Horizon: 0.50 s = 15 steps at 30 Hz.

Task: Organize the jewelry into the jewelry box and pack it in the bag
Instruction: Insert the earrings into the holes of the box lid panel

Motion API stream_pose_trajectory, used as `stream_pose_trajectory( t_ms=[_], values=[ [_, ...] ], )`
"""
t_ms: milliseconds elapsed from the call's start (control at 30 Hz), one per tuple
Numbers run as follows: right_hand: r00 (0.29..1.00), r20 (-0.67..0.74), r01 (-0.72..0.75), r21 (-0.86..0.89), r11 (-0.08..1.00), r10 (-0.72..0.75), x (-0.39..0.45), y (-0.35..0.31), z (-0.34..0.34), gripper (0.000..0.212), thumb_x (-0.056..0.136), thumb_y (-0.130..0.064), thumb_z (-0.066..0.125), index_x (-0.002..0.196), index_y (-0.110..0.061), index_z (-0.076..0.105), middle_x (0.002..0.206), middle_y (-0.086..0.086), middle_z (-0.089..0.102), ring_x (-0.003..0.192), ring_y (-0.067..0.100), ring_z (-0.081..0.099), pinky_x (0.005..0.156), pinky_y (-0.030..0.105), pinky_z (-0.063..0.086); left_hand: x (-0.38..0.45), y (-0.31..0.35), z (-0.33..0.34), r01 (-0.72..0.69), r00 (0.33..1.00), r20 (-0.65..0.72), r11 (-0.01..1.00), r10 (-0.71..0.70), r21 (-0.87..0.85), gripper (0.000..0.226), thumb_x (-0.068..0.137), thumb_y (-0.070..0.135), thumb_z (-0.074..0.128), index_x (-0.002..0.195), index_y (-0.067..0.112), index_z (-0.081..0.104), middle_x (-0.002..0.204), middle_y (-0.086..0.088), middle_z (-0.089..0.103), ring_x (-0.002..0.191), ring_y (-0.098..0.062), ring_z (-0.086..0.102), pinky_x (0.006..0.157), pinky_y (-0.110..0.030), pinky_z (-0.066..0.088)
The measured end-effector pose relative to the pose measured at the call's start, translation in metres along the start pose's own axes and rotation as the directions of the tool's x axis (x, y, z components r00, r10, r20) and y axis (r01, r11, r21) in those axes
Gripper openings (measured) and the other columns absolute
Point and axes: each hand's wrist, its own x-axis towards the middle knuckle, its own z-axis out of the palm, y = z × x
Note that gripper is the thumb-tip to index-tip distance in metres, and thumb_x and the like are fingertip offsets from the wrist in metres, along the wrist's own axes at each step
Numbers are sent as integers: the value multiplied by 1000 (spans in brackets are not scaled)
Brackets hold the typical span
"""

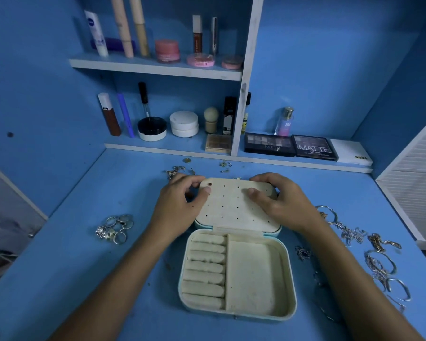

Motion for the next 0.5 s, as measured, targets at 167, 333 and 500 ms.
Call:
stream_pose_trajectory(
  t_ms=[167, 333, 500],
  values=[
    [1000, 1, -11, -41, 999, 11, 1, 4, 4, 33, 86, -50, 71, 111, -29, 68, 106, -18, 64, 104, 14, 60, 92, 36, 52, -4, -2, -3, 33, 999, 30, 998, -34, 46, 25, 93, 31, 64, 117, 26, 70, 101, 16, 58, 91, 6, 56, 75, -5, 39],
    [1000, 13, -6, -71, 997, 7, 3, 4, 3, 32, 87, -49, 69, 111, -27, 68, 106, -14, 65, 100, 11, 60, 89, 33, 52, -5, -3, -6, 18, 998, 51, 998, -22, 66, 26, 92, 31, 66, 117, 27, 71, 101, 15, 62, 93, 3, 60, 77, -5, 40],
    [1000, 10, 1, -102, 995, 0, 2, 4, 2, 34, 88, -50, 68, 113, -27, 67, 106, -11, 64, 99, 11, 59, 84, 27, 49, 1, -8, -16, 14, 997, -71, 1000, -14, 3, 15, 91, 20, 68, 104, 24, 75, 93, 17, 68, 84, -1, 62, 73, -6, 43]
  ],
)
